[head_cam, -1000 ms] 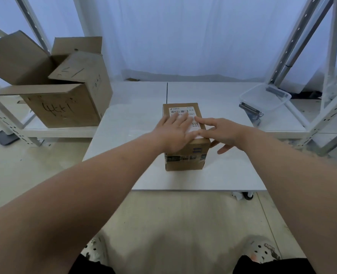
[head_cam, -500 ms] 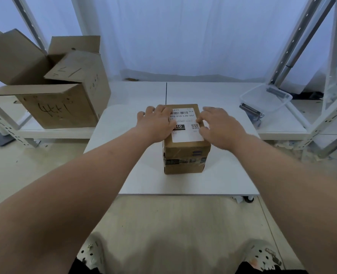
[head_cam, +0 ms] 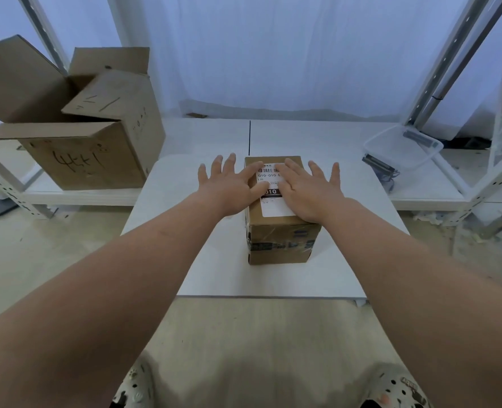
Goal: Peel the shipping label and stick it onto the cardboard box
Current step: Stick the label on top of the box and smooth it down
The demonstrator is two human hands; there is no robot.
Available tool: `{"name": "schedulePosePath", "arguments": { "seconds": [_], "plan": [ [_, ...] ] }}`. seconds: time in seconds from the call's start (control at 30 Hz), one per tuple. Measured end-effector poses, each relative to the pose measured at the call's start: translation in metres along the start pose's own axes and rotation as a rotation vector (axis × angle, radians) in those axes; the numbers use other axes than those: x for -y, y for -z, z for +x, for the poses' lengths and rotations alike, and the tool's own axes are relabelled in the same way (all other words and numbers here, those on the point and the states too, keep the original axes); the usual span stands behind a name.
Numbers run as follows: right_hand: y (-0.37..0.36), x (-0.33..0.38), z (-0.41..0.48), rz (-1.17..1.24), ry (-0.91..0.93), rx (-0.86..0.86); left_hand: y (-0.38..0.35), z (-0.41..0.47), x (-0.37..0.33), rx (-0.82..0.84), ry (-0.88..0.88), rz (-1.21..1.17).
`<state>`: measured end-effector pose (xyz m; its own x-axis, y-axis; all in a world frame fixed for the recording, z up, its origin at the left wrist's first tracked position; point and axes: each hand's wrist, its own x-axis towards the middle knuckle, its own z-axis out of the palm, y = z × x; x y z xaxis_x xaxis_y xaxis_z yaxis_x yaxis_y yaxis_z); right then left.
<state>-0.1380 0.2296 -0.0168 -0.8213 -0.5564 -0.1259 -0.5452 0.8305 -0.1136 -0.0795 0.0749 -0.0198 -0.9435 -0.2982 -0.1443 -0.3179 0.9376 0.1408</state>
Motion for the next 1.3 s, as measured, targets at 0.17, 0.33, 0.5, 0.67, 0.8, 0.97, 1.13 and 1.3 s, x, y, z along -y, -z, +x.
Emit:
{"name": "schedulePosePath", "arguments": {
  "seconds": [0.17,0.33,0.5,0.67,0.8,0.97,1.13,1.3],
  "plan": [
    [-0.003,0.003,0.002,-0.075,-0.134,-0.158,0.002,-0.004,-0.004,-0.117,-0.039,0.079],
    [-0.001,0.005,0.007,-0.094,0.014,-0.126,0.000,0.001,-0.008,-0.082,-0.114,0.042],
    [-0.001,-0.001,0.010,0.036,-0.146,-0.058,0.004,0.010,-0.002,-0.037,-0.038,0.053],
    [-0.008,0.007,0.009,0.221,-0.303,-0.100,0.007,0.003,-0.005,-0.132,-0.056,0.187],
    [-0.005,-0.002,0.005,0.525,-0.136,-0.092,0.009,0.000,-0.014,-0.144,-0.077,-0.113],
    [-0.001,-0.018,0.000,0.629,-0.013,0.021,0.002,0.004,-0.006,0.032,-0.030,-0.142],
    [-0.001,-0.017,0.000,0.749,-0.040,-0.011,0.003,0.009,-0.001,0.052,0.012,-0.301],
    [0.002,-0.008,-0.002,0.717,-0.072,0.048,-0.002,0.003,-0.016,-0.073,0.007,-0.544]
  ]
}}
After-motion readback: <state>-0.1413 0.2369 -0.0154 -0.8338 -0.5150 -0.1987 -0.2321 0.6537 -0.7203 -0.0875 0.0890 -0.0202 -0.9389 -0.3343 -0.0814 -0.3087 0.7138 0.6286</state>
